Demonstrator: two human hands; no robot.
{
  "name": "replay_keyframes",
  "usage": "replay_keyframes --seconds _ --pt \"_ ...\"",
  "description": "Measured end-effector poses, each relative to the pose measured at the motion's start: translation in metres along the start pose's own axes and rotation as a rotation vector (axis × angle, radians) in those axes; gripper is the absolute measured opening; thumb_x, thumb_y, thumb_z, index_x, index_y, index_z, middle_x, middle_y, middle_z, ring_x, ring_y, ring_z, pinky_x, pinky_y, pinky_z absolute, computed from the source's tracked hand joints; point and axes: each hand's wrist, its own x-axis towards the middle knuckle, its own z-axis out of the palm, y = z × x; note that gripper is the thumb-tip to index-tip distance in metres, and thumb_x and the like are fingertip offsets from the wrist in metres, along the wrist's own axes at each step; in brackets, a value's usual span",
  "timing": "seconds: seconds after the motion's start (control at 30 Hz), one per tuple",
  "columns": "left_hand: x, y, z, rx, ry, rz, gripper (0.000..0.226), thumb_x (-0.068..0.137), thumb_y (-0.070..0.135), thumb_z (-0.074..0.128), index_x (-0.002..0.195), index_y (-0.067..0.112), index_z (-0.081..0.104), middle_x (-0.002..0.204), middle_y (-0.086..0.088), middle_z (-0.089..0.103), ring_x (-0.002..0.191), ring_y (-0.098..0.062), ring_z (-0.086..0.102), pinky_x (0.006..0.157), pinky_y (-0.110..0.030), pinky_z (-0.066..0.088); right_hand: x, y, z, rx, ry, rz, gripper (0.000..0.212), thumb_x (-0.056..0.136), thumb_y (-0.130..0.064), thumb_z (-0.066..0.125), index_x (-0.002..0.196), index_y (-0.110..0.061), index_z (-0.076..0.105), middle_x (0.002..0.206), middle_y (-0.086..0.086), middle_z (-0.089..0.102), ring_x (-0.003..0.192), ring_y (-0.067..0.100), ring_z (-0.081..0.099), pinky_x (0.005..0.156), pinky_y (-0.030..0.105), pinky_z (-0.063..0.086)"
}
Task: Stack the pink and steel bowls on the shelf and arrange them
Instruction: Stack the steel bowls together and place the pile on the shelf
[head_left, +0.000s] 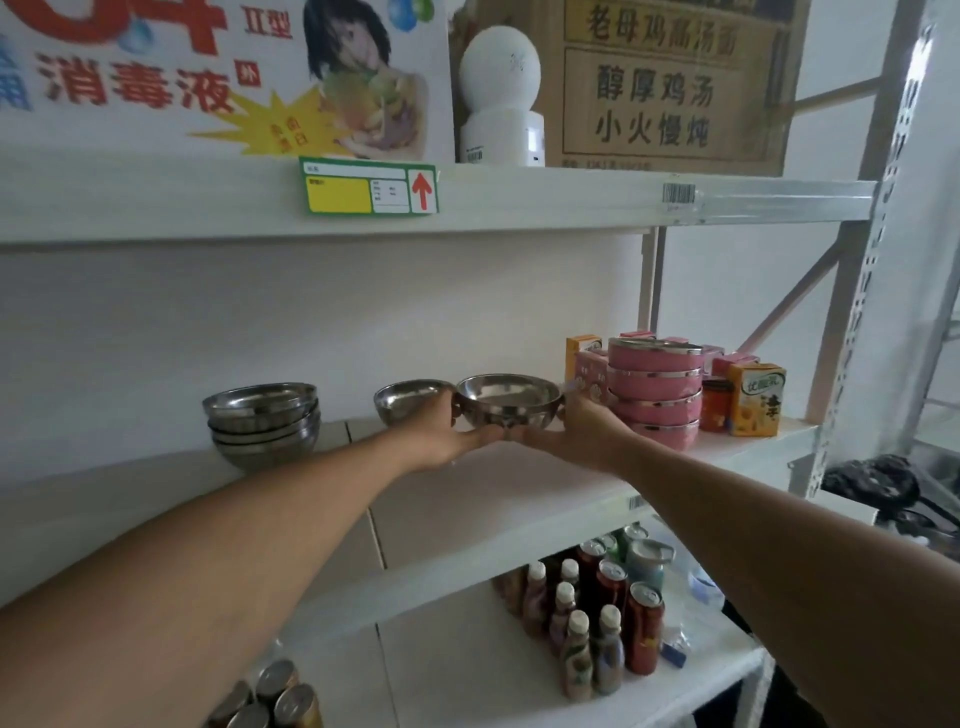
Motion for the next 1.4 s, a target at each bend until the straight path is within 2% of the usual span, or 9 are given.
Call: replay_keyframes --seconds 0.1,0.23,0.5,0.63,0.83,0.9,1.0,1.23,1.4 --pt "-0.024 0.003 0.000 -0.036 -0.006 -0.049 0.070 0.090 0.051 0.085 0.147 0.018 0.060 0.146 -0.003 0.068 0.134 -0.020 0.062 0.118 -0.040 0.048 -0.008 -0.002 0.005 -0.073 -0.020 -0.028 0.091 0.071 -0.082 0.071 0.138 -0.022 0.059 0.122 0.001 0.071 0.111 0.021 0.067 0.093 0.041 0.059" --pt "-0.067 0.000 -0.005 -0.002 0.059 -0.114 0.078 0.089 0.056 0.085 0.155 0.031 0.053 0.154 0.005 0.064 0.144 -0.016 0.056 0.125 -0.043 0.043 -0.021 -0.010 0.024 -0.038 -0.075 -0.127 0.090 0.069 -0.086 0.069 0.137 -0.029 0.060 0.120 -0.005 0.072 0.107 0.017 0.068 0.090 0.040 0.060" --pt "-0.130 -0.002 -0.042 0.099 0.108 -0.232 0.066 0.090 0.062 0.081 0.144 0.027 0.064 0.143 0.003 0.069 0.134 -0.022 0.062 0.117 -0.044 0.050 -0.032 -0.053 0.056 0.133 -0.155 -0.331 0.061 0.081 -0.063 0.078 0.131 -0.030 0.066 0.117 -0.007 0.073 0.110 0.015 0.067 0.095 0.044 0.057" --pt "-0.156 -0.012 -0.070 0.066 0.155 -0.252 0.058 0.089 0.063 0.082 0.136 0.034 0.065 0.140 0.009 0.068 0.135 -0.015 0.059 0.111 -0.032 0.045 -0.036 -0.088 0.066 0.187 -0.160 -0.421 0.080 0.075 -0.070 0.077 0.141 -0.029 0.059 0.122 -0.014 0.069 0.113 0.005 0.063 0.086 0.023 0.053" --pt "-0.176 -0.025 -0.112 0.050 0.190 -0.211 0.072 0.086 0.065 0.082 0.144 0.027 0.062 0.139 0.005 0.072 0.132 -0.017 0.065 0.117 -0.043 0.051 -0.032 -0.143 0.077 0.120 -0.152 -0.491 0.083 0.069 -0.084 0.067 0.135 -0.033 0.063 0.111 -0.016 0.074 0.100 -0.001 0.068 0.086 0.032 0.062" --pt "-0.177 -0.030 -0.132 0.087 0.208 -0.230 0.070 0.085 0.072 0.080 0.139 0.030 0.067 0.132 0.010 0.075 0.126 -0.015 0.068 0.112 -0.037 0.054 -0.029 -0.164 0.078 0.032 -0.107 -0.447 0.088 0.066 -0.094 0.058 0.131 -0.036 0.066 0.098 -0.017 0.075 0.088 -0.003 0.069 0.074 0.021 0.059" --pt "-0.172 -0.039 -0.164 0.134 0.220 -0.231 0.073 0.080 0.081 0.079 0.133 0.032 0.070 0.125 0.011 0.076 0.119 -0.014 0.070 0.106 -0.036 0.056 -0.015 -0.191 0.078 -0.053 -0.047 -0.350 0.109 0.054 -0.108 0.043 0.132 -0.036 0.067 0.103 -0.007 0.077 0.095 0.012 0.070 0.086 0.038 0.059" --pt "-0.166 -0.069 -0.213 0.091 0.188 -0.139 0.087 0.069 0.096 0.069 0.134 0.037 0.072 0.124 0.013 0.076 0.118 -0.014 0.070 0.098 -0.033 0.055 0.025 -0.233 0.097 -0.073 -0.015 -0.217 0.095 0.072 -0.087 0.065 0.139 -0.020 0.057 0.128 0.001 0.065 0.107 0.018 0.058 0.078 0.030 0.046" --pt "-0.153 -0.103 -0.236 0.110 0.170 -0.159 0.096 0.072 0.092 0.067 0.144 0.029 0.065 0.145 0.005 0.069 0.135 -0.019 0.063 0.117 -0.044 0.051 0.051 -0.252 0.114 -0.101 -0.048 -0.243 0.082 0.080 -0.081 0.065 0.139 -0.023 0.060 0.130 0.001 0.068 0.116 0.022 0.062 0.089 0.033 0.049"
